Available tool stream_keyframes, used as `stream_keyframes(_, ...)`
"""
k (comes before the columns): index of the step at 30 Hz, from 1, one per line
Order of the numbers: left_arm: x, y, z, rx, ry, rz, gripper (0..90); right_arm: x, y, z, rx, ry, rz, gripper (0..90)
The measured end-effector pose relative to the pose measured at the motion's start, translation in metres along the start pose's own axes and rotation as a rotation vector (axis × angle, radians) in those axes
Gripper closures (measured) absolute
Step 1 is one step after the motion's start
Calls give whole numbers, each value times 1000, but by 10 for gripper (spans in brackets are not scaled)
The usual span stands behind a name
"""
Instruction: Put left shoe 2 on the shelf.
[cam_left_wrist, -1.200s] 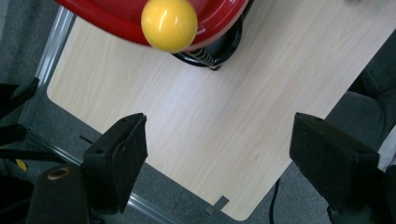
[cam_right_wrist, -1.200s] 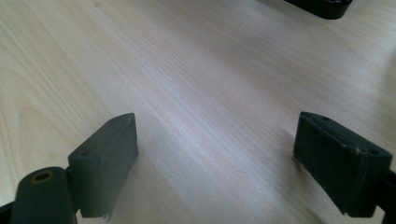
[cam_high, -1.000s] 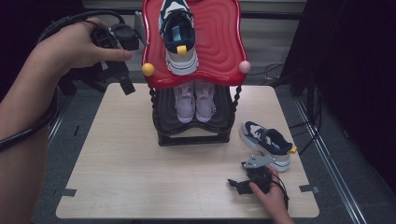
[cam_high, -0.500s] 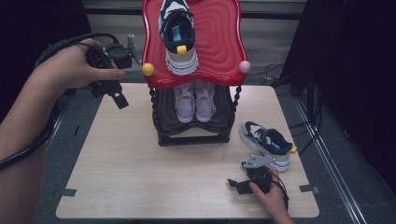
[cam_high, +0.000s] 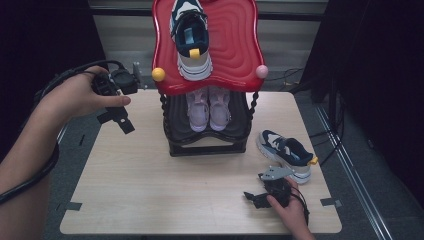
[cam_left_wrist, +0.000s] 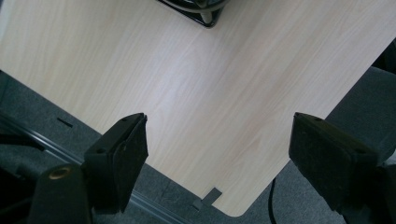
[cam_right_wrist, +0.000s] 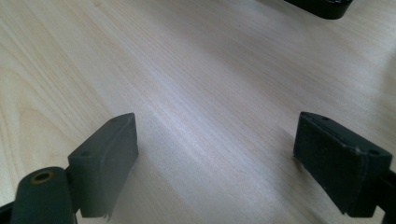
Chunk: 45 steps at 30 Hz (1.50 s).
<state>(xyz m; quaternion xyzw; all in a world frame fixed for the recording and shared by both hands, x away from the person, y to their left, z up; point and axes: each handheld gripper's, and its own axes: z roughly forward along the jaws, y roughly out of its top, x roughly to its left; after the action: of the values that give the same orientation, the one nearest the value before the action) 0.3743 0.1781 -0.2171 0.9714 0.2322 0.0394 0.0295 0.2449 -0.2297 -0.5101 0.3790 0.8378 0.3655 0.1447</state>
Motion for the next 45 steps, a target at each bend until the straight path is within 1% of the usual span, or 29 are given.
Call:
stream_keyframes(2,0,-2,6,6,-3,1,194,0,0,0,0,0,0,132)
stream_keyframes(3,-1,-2,10,0,-5,-9,194,0,0,0,0,0,0,132)
stream_keyframes(6,-2,-3,20,21,-15,1,194,0,0,0,0,0,0,132)
stream_keyframes(10,-2,-2,31,27,-24,7,194,0,0,0,0,0,0,132)
stream_keyframes(12,-3,-3,37,21,-27,-6,194,0,0,0,0,0,0,132)
stream_keyframes(13,-2,-4,39,29,-35,2,194,0,0,0,0,0,0,132)
stream_keyframes(17,-3,-7,51,30,-39,-7,194,0,0,0,-2,0,1,131)
stream_keyframes(21,-4,-8,63,42,-48,-6,194,0,0,0,-2,0,1,132)
stream_keyframes(23,-4,-9,69,46,-44,11,194,0,0,0,-2,0,0,132)
stream_keyframes(26,-5,-11,80,45,-63,3,193,0,0,0,-2,0,1,131)
stream_keyframes(27,-5,-11,83,49,-61,6,194,0,0,0,-2,1,2,132)
stream_keyframes(28,-5,-12,86,56,-68,1,194,0,0,0,-2,0,3,131)
stream_keyframes(30,-6,-12,94,61,-62,0,194,0,0,0,-3,0,0,132)
stream_keyframes(32,-6,-13,100,55,-66,-13,194,0,0,0,-3,0,0,132)
stream_keyframes(34,-6,-14,106,62,-68,-7,194,0,0,0,-3,0,0,132)
stream_keyframes(36,-6,-15,113,62,-79,-16,194,0,0,0,-1,0,2,132)
stream_keyframes(43,-7,-18,137,65,-106,-23,194,0,0,0,1,1,0,132)
stream_keyframes(45,-7,-18,144,59,-106,-27,194,0,0,0,1,1,0,132)
